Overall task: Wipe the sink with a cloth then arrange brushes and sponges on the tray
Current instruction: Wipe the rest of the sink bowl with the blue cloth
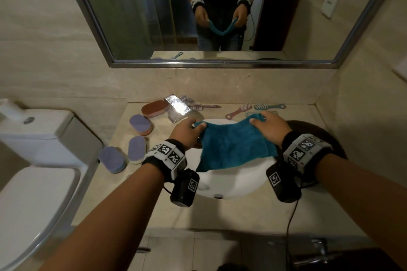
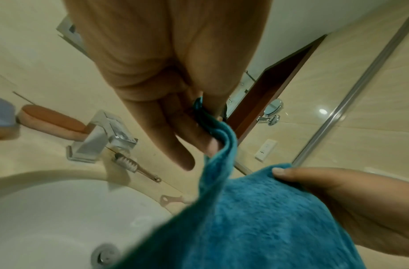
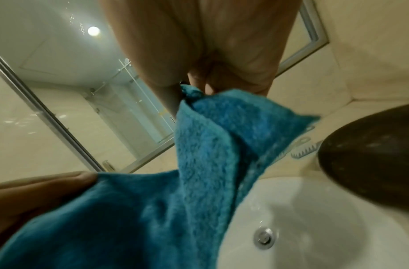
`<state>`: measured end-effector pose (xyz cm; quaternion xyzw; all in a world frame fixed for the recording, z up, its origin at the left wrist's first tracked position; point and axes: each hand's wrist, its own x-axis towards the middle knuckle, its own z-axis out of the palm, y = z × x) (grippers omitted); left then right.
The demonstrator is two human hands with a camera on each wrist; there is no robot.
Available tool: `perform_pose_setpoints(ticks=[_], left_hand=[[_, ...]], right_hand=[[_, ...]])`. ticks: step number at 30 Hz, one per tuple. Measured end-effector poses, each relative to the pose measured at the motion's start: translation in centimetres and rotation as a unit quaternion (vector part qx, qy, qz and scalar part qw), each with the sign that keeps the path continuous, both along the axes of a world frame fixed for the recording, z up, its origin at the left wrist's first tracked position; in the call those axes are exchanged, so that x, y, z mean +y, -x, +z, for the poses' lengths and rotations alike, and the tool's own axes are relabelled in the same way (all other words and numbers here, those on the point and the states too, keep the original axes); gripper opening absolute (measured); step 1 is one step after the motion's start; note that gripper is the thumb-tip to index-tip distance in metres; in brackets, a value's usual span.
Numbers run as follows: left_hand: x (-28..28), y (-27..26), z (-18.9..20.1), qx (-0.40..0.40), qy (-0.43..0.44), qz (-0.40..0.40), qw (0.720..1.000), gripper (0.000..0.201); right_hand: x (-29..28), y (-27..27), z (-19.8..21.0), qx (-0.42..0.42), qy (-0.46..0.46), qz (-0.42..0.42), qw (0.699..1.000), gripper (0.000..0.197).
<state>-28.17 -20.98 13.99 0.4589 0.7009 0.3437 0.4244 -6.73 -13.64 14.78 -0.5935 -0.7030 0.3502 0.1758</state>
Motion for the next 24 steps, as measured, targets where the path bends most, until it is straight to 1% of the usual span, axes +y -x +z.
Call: perform_pose_setpoints(ticks=[1,3,6,7,9,10,12,15,17,18,20,21,22,24], left_hand=[[0.1,-0.5,-0.2,-0.027,0.007,0.001,1.000,0.013],[0.2,-1.5,-0.3,-0.052,0.010,0.000,0.999,0.011],[0.2,-2.7,-0.1,-0.071,0.003,-0.009,0.997,0.017],[0.2,-3.0,0.1,-0.075,0.002,-0.014,0.997,0.020],[0.1,-3.6,0.4,-0.082,-0.001,-0.025,0.996,0.017],[0.1,-3.8,0.6,-0.087,-0.001,-0.029,0.996,0.015],[0.1,-4.1,0.8,-0.092,0.004,-0.035,0.995,0.013],[0.0,-4.3,1.4,-0.063,0.007,-0.057,0.996,0.023],[-0.1,-4.4,1.7,-0.034,0.014,-0.086,0.996,0.026],[-0.1,-4.4,1.9,-0.042,0.019,-0.097,0.994,0.025],[0.0,-4.4,2.3,-0.101,0.038,-0.115,0.987,0.022],[0.0,-4.4,2.5,-0.128,0.048,-0.125,0.983,0.022],[0.1,-4.2,2.5,-0.143,0.054,-0.123,0.981,0.025],[0.1,-3.5,2.2,-0.162,0.047,-0.093,0.981,0.033]], right_hand=[[-0.1,0.4,-0.4,0.016,0.011,0.003,1.000,0.016],[-0.4,1.0,-1.1,0.041,0.040,0.015,0.998,0.012],[-1.2,1.9,-1.4,0.048,0.047,0.052,0.996,0.020],[-1.5,2.2,-1.2,0.043,0.045,0.064,0.996,0.022],[-2.1,2.5,-0.8,0.040,0.051,0.083,0.994,0.019],[-2.3,2.6,-0.6,0.049,0.063,0.090,0.993,0.018],[-2.8,2.9,-0.1,0.080,0.094,0.095,0.988,0.021],[-3.2,3.0,0.3,0.120,0.126,0.089,0.981,0.023],[-3.1,2.9,0.2,0.122,0.109,0.087,0.983,0.027],[-3.0,2.9,0.2,0.106,0.086,0.083,0.987,0.028],[-2.7,3.0,-0.1,0.075,0.044,0.067,0.994,0.029],[-2.5,3.0,-0.3,0.073,0.038,0.058,0.995,0.026],[-2.4,2.9,-0.5,0.077,0.037,0.050,0.995,0.023],[-2.0,2.7,-0.7,0.083,0.044,0.036,0.995,0.018]])
